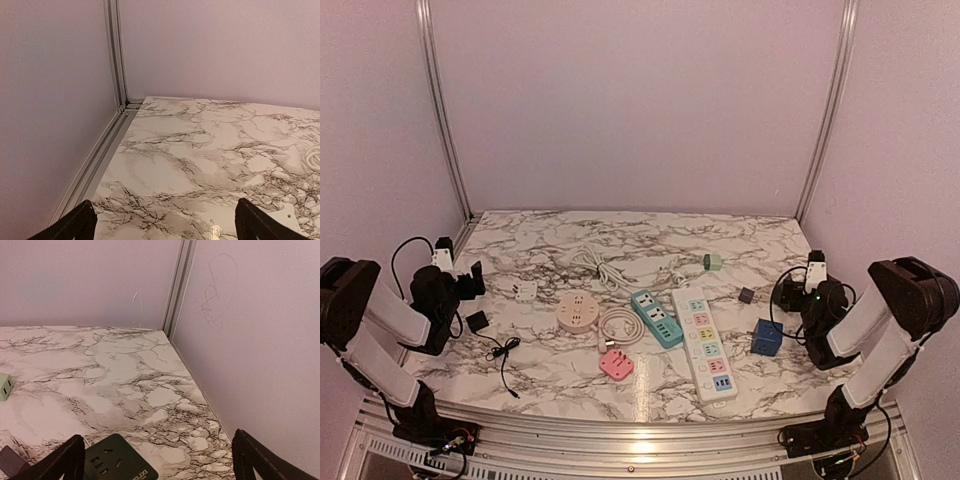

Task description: Pull the plug off the socket

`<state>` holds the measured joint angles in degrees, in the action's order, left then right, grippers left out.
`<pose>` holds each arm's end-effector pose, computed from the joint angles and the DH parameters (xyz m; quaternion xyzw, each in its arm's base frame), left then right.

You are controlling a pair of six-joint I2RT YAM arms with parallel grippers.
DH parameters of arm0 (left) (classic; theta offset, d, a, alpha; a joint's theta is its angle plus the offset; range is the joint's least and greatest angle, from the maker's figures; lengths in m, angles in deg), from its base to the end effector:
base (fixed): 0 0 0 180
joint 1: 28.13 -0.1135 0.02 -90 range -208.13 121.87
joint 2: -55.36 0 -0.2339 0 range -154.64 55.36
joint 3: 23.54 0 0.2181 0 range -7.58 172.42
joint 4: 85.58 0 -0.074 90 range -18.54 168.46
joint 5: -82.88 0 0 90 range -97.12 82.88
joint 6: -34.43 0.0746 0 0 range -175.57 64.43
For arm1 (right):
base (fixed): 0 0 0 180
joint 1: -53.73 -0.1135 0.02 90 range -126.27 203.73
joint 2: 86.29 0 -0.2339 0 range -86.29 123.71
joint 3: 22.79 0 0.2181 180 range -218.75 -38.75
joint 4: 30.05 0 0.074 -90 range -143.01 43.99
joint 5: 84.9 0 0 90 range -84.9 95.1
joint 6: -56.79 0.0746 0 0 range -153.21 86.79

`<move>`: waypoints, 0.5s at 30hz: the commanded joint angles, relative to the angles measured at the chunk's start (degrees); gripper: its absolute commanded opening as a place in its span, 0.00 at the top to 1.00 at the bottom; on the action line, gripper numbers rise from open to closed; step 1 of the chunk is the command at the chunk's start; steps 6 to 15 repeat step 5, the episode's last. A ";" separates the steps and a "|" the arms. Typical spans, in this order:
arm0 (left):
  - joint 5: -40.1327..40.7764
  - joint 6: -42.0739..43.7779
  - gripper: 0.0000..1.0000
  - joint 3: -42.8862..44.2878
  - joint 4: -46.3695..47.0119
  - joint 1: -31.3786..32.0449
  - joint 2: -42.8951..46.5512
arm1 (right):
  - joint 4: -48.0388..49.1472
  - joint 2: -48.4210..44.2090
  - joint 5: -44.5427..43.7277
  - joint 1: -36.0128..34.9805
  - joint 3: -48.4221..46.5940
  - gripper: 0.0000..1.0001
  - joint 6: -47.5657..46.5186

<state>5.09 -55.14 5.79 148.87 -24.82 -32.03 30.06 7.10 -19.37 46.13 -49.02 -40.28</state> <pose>0.2718 0.0001 0.1528 -0.0491 0.7269 0.0604 0.6823 0.2611 0.0037 0.1286 0.0457 0.7442 -0.1558 0.6480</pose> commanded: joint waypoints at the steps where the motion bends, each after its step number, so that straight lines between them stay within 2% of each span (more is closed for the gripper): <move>1: -0.58 0.01 0.01 0.86 1.22 -0.41 -0.16 | 9.63 -0.29 -0.41 0.15 -0.99 0.02 0.74; 15: -0.54 -0.01 0.01 0.87 1.22 -0.41 -0.18 | 9.51 -0.17 -0.43 0.13 -1.15 0.01 0.81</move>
